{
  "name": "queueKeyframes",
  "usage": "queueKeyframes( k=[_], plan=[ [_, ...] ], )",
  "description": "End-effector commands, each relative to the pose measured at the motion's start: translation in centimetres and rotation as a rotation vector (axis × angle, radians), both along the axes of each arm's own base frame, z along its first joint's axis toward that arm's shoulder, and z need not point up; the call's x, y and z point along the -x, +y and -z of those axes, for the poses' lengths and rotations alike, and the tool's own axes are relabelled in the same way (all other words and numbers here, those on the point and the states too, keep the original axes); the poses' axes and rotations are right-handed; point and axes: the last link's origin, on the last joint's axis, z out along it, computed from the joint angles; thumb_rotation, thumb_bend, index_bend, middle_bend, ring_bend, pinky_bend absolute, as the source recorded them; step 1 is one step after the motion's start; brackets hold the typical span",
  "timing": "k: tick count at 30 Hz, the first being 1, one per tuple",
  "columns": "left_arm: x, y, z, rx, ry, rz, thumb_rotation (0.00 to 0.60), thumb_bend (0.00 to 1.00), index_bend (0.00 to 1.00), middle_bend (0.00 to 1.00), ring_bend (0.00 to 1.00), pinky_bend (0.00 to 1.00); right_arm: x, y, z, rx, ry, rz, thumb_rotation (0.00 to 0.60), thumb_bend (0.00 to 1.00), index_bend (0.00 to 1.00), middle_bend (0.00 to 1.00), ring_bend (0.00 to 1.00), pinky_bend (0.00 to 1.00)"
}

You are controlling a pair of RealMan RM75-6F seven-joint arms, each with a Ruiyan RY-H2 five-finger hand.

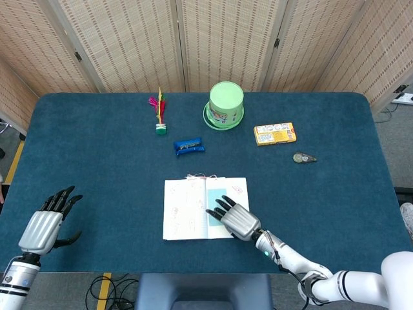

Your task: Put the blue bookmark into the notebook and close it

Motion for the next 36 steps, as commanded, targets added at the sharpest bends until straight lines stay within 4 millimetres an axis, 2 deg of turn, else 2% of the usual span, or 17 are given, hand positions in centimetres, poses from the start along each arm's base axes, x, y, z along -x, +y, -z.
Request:
queueKeyframes(
  k=[1, 16, 23, 30, 36],
  plan=[
    [0.1, 0.0, 0.0, 0.000, -0.001, -0.002, 0.600, 0.28, 0.15, 0.00, 0.00, 0.15, -0.1, 0.1, 0.3, -0.006, 0.002, -0.003, 0.600, 0.64, 0.00, 0.21, 0.00, 0.00],
    [0.3, -0.1, 0.0, 0.000, -0.002, -0.008, 0.600, 0.28, 0.15, 0.00, 0.00, 0.15, -0.5, -0.1, 0.7, -0.004, -0.002, -0.003, 0.600, 0.64, 0.00, 0.21, 0.00, 0.00],
    [0.2, 0.0, 0.0, -0.001, -0.002, -0.003, 0.600, 0.28, 0.15, 0.00, 0.00, 0.15, -0.8, 0.3, -0.2, 0.016, -0.027, -0.016, 0.600, 0.64, 0.00, 0.21, 0.00, 0.00],
    [-0.3, 0.5, -0.1, -0.011, 0.008, 0.030, 0.600, 0.28, 0.15, 0.00, 0.00, 0.15, -0.7, 0.3, -2.6, 0.069, -0.051, -0.026, 0.600, 0.64, 0.00, 0.21, 0.00, 0.00],
    [-1.2, 1.7, 0.3, -0.021, 0.030, 0.132, 0.600, 0.28, 0.17, 0.00, 0.00, 0.15, 0.6, 0.6, -7.7, 0.182, -0.061, -0.015, 0.600, 0.62, 0.00, 0.20, 0.00, 0.00]
  ],
)
